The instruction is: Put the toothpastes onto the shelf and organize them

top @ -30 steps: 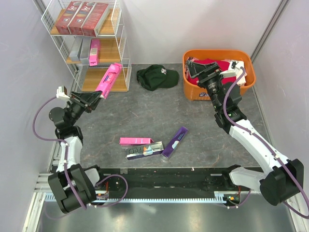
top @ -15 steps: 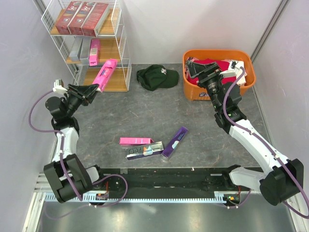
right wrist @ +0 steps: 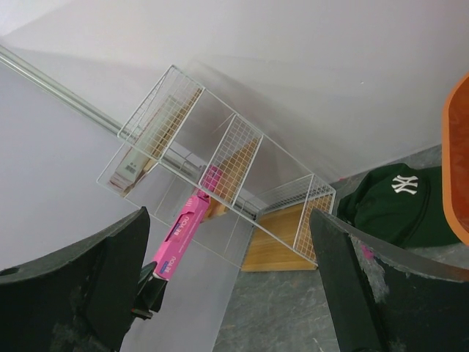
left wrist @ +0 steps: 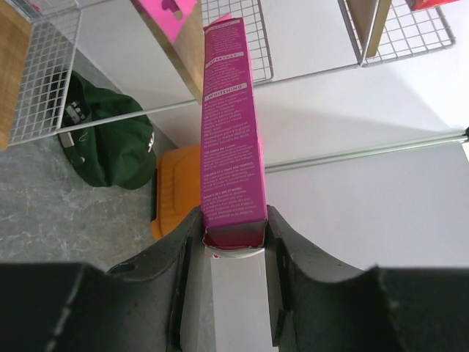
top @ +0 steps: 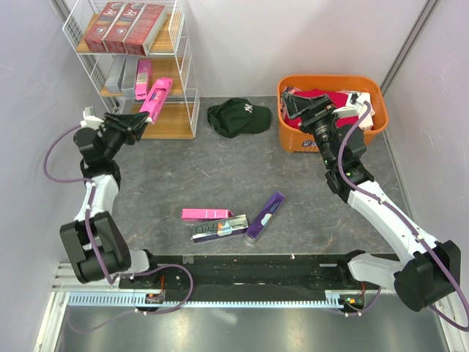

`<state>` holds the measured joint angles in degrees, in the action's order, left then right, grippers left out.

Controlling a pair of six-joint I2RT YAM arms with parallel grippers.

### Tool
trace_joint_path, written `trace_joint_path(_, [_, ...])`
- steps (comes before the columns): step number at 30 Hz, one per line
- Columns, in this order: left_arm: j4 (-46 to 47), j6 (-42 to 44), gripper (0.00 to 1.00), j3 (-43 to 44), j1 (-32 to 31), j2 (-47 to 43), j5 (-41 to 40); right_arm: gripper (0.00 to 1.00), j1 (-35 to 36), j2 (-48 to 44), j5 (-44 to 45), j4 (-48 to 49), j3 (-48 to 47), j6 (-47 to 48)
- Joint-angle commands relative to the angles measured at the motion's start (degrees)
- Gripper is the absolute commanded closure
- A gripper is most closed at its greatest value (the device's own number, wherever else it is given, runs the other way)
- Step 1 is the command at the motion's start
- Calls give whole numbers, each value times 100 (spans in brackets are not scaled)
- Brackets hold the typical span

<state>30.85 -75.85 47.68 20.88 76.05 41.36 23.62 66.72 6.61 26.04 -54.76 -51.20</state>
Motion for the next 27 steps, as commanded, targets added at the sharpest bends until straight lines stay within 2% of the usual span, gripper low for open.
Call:
trace_joint_path(1, [167,256,98,741,-400,462,-287,2,3,34,147,85,62,92])
trace_joint_path(6, [167,80,98,953,-690,893,-707,2,3,-18,200,41,97,119])
trace_joint_path(14, [158,-79,98,821,-840,999,-1753,2,3,-1,244,15,124,154])
trace_joint_path(27, [422,-412,98,1314,-1034,2054,-2290,2,-6,-10,288,-29,159,137])
